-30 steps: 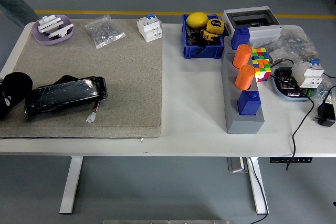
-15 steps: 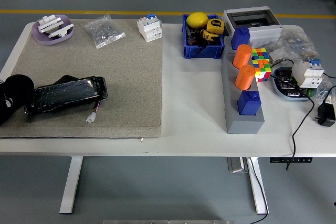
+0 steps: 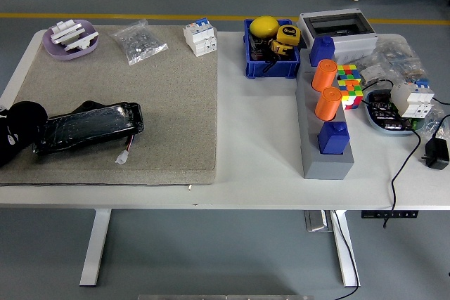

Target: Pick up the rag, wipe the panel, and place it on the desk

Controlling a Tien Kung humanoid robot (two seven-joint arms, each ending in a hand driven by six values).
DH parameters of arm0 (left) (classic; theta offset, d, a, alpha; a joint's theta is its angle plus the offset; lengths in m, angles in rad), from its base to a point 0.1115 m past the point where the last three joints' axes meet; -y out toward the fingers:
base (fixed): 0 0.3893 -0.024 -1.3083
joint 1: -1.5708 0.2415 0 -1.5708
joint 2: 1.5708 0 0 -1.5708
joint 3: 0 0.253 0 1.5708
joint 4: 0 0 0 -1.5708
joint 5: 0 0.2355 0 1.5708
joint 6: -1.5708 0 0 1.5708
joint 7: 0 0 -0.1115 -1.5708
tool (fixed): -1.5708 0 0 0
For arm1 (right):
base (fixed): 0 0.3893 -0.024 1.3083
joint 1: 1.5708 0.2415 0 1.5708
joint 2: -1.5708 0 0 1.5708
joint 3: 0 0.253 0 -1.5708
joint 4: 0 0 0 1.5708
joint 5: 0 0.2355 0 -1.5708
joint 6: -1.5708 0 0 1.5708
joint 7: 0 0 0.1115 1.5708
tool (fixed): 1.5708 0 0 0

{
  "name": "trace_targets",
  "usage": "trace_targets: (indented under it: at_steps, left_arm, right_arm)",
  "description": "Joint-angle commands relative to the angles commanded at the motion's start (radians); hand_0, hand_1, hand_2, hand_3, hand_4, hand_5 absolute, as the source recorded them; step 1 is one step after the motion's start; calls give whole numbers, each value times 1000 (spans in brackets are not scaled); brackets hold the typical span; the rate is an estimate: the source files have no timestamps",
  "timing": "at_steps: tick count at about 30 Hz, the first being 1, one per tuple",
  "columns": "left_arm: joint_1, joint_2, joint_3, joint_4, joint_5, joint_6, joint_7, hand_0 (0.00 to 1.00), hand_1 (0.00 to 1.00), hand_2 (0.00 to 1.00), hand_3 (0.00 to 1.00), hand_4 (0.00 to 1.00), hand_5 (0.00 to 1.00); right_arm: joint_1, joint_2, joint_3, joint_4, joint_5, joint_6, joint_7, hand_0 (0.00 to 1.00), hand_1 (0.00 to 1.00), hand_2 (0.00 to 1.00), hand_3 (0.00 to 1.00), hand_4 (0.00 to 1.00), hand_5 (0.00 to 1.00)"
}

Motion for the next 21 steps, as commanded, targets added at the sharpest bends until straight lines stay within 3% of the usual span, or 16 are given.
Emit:
trace_targets:
  at_steps: [3, 4, 12, 21]
  left_arm:
    - [2, 0, -4, -2, -7, -14, -1, 531, 849, 819, 703, 786, 46]
    - [3, 1, -4, -2, -12, -18, -4, 558, 879, 843, 812, 849, 93]
    - [10, 6, -23, -9, -15, -33, -17, 570, 891, 849, 825, 865, 92]
    - [24, 18, -78, -20, -61, -34, -67, 571, 889, 847, 824, 849, 96]
  right_arm:
    - [0, 0, -2, 0, 0, -1, 0, 770, 616, 710, 688, 998, 639]
    - [0, 0, -4, 0, 0, -1, 0, 769, 615, 710, 687, 998, 637]
    - [-2, -1, -9, -1, 2, -1, 0, 769, 613, 710, 683, 998, 637]
    - [-3, 1, -4, 0, 2, -2, 1, 769, 613, 710, 681, 998, 633]
